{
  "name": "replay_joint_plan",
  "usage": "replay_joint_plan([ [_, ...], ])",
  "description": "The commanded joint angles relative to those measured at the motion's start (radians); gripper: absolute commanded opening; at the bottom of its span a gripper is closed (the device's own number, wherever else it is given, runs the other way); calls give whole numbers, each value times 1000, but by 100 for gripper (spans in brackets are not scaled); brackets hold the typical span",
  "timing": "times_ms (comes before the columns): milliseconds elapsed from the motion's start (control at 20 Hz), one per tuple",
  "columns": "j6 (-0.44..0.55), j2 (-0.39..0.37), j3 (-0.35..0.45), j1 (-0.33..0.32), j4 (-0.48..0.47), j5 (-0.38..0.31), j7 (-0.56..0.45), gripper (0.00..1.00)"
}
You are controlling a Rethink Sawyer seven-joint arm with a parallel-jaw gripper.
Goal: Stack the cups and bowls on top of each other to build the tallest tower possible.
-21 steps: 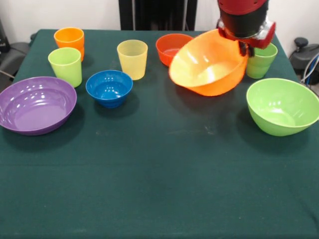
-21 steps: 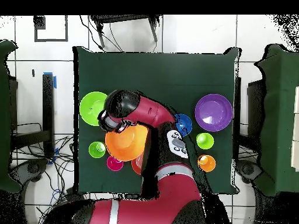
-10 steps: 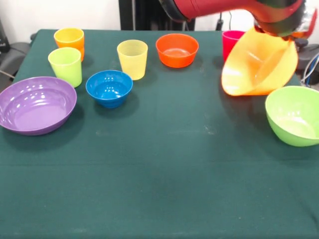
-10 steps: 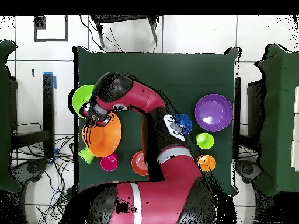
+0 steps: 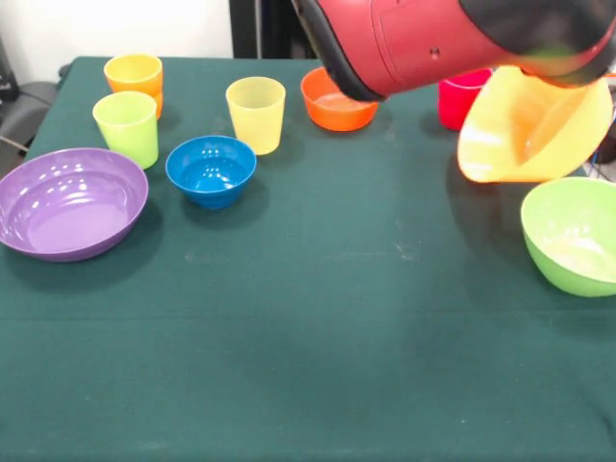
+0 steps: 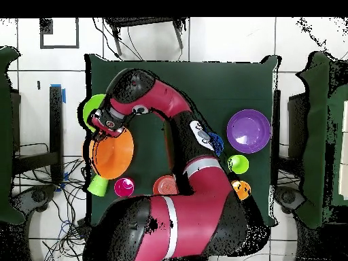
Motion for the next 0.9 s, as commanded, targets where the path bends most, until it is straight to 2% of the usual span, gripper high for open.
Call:
replay_joint_plan([
  [50,143,94,68,-2,-286,-127,-123,0],
  [300,306,140,78,-1,-452,-203,-135,0],
  [500,368,145,79,-4,-537,-249,-133,0],
  [700,413,148,98,-15,-577,-258,-143,0],
  [900,428,140,121,-41,-538,-224,-156,0],
])
